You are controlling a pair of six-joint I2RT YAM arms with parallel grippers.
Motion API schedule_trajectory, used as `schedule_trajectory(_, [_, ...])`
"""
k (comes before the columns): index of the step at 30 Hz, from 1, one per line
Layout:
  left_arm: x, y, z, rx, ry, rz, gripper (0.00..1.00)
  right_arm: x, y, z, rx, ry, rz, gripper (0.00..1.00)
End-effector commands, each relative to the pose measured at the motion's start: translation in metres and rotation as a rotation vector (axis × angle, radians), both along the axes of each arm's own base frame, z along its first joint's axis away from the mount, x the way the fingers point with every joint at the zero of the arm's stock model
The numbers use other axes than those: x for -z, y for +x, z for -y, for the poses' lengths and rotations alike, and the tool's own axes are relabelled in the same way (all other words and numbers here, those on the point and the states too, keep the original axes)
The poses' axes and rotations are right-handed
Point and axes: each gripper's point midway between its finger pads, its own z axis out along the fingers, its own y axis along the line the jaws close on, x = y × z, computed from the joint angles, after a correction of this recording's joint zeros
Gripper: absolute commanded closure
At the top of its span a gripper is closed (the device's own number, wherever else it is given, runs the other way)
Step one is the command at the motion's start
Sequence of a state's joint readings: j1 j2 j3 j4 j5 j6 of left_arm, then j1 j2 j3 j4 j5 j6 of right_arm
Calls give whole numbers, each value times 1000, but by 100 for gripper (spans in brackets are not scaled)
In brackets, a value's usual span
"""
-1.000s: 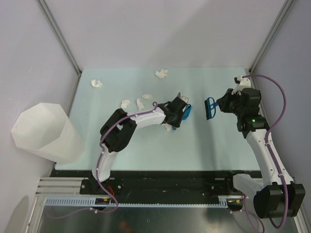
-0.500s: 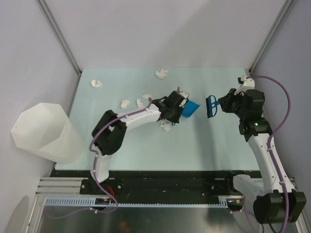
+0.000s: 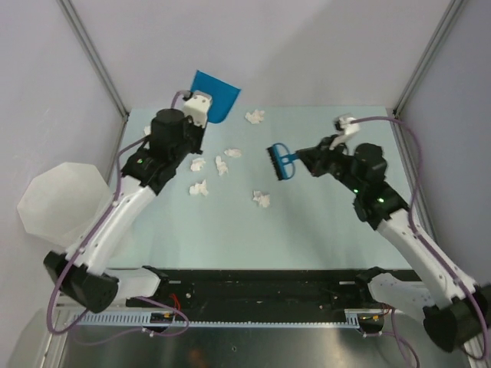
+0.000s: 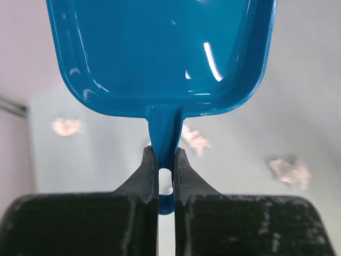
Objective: Sweep away the paper scraps from the table
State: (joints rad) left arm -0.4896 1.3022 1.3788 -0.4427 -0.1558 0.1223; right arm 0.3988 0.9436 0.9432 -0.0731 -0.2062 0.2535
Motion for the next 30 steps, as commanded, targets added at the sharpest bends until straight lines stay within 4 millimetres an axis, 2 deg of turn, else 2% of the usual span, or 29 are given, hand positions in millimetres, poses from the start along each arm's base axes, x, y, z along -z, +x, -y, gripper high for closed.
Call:
schedule_trajectory(1, [-38,-21,-64,-110,236,143,100,-28,-6,-88,-247,148,71,100])
schedule_trajectory(2, [-44,-25,-78,-144,262,158,100,-21,2,-114,-309,177,78,100])
schedule_trajectory(3, [-53,-33,-94,-203,285,172,100,-18,0,-132,-355,206,71,100])
schedule_trajectory(5, [-60,-40,-110,-252,337,187,100,-28,-7,-170,-452,325,71,100])
schedule_trajectory(6, [-62,-44,-121,-300,369,189,100,2,7,-192,-461,330,4,100])
schedule_trajectory(7, [-67,-48,-130,-327,399,200,100,12,14,-206,-456,359,-29,100])
schedule_trajectory(8, [-69,-50,-135,-351,415,202,100,-3,11,-225,-491,444,-35,100])
schedule_trajectory(9, [-70,-54,-144,-391,437,201,100,35,27,-247,-485,449,-118,100])
schedule_trajectory(10, [-72,-58,-149,-404,452,207,100,34,29,-259,-505,493,-121,100])
schedule_trajectory(11, [-73,-60,-153,-417,458,208,100,23,32,-275,-526,561,-156,100])
schedule_trajectory(12, [-69,-62,-155,-422,470,201,100,63,45,-292,-510,545,-236,100])
schedule_trajectory(13, [-70,-65,-158,-430,468,205,100,78,51,-301,-491,538,-288,100])
schedule_trajectory(14, [-67,-66,-159,-431,472,201,100,72,60,-316,-486,550,-290,100])
schedule_trajectory(15, [-60,-66,-160,-430,483,190,100,85,67,-323,-461,521,-311,100])
schedule_trajectory(16, [-57,-67,-161,-430,492,183,100,129,81,-329,-381,438,-390,100])
schedule_trajectory(17, [-51,-68,-163,-432,498,172,100,141,87,-332,-349,396,-408,100])
schedule_trajectory(18, [-49,-69,-164,-431,499,171,100,131,96,-339,-341,362,-368,100])
schedule_trajectory(19, [-47,-70,-164,-427,500,167,100,170,102,-337,-283,270,-438,100])
schedule_trajectory(21, [-41,-70,-164,-417,504,157,100,180,111,-335,-244,202,-432,100])
schedule_trajectory(22, [-39,-70,-164,-413,504,156,100,195,115,-326,-199,140,-440,100])
schedule_trajectory(24, [-31,-69,-162,-402,510,141,100,204,119,-313,-166,97,-449,100])
schedule_trajectory(25, [-29,-68,-161,-396,512,136,100,223,118,-297,-144,61,-482,100])
schedule_trajectory(26, [-24,-67,-159,-381,517,127,100,213,120,-287,-137,70,-476,100])
schedule_trajectory(27, [-21,-66,-157,-375,517,121,100,214,120,-277,-130,68,-487,100])
schedule_trajectory(28, [-18,-65,-156,-368,517,115,100,232,120,-252,-101,40,-529,100])
schedule_trajectory(29, [-14,-63,-155,-362,521,108,100,218,121,-241,-95,45,-517,100])
schedule_trajectory(30, [-10,-61,-152,-345,525,98,100,217,120,-231,-89,29,-520,100])
